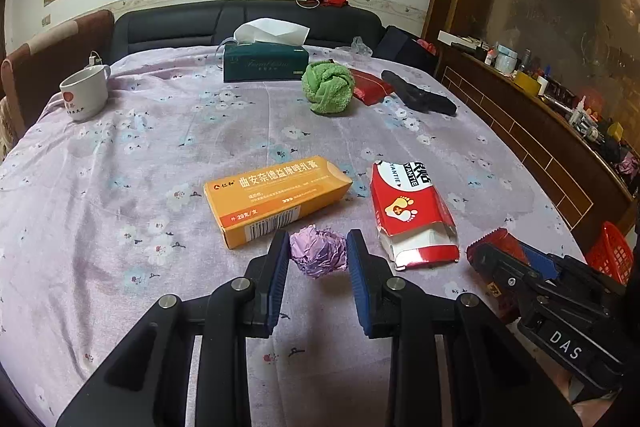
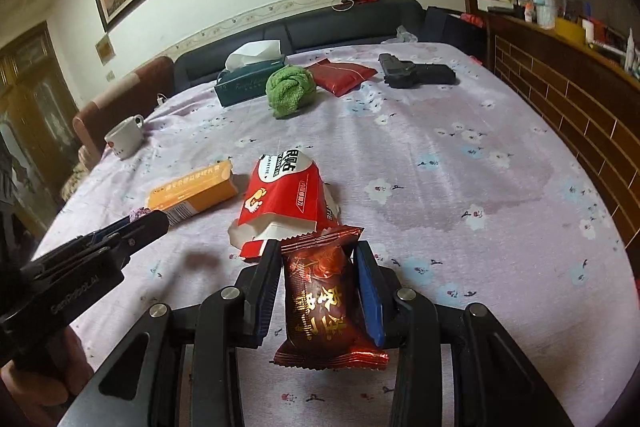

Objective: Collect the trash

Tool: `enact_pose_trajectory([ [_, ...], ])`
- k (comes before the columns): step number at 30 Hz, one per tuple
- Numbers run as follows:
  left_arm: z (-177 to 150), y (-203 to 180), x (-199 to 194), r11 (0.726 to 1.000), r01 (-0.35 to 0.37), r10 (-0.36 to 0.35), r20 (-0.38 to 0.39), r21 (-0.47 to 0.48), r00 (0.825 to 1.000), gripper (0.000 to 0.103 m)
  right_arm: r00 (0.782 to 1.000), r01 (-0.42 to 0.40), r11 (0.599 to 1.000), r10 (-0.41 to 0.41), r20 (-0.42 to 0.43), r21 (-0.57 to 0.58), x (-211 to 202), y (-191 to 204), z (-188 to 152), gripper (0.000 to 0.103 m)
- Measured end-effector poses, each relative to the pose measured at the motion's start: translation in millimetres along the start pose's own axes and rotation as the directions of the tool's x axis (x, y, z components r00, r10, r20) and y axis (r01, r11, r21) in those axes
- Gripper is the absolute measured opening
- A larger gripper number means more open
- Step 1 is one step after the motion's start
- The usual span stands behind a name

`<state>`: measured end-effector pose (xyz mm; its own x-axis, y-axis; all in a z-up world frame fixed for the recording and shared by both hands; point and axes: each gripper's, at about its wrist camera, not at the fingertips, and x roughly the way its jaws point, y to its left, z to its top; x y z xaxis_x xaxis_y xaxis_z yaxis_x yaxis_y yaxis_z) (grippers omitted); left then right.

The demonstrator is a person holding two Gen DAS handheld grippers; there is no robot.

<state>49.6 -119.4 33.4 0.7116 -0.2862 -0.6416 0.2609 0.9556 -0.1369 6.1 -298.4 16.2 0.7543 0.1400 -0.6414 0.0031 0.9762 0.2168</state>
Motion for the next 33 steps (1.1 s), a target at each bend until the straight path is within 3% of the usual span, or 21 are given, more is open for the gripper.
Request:
enact_pose_trajectory([
  [19,-1.4,-1.0,2.8,1.000,-0.003,0.003,-0.012,0.006,1.000,0.028,1.000,0.026,0.998,-0.027,-0.003,-0.063,0.0,8.9,-2.8,0.040],
  [33,-1.3,3.4,5.2,1.000,-0.005,0.005,-0.022,-0.010,1.000,0.028,0.990,0.001,0.998,-0.011,-0.142,-0.069,22.8,9.8,-8.1,0.043],
])
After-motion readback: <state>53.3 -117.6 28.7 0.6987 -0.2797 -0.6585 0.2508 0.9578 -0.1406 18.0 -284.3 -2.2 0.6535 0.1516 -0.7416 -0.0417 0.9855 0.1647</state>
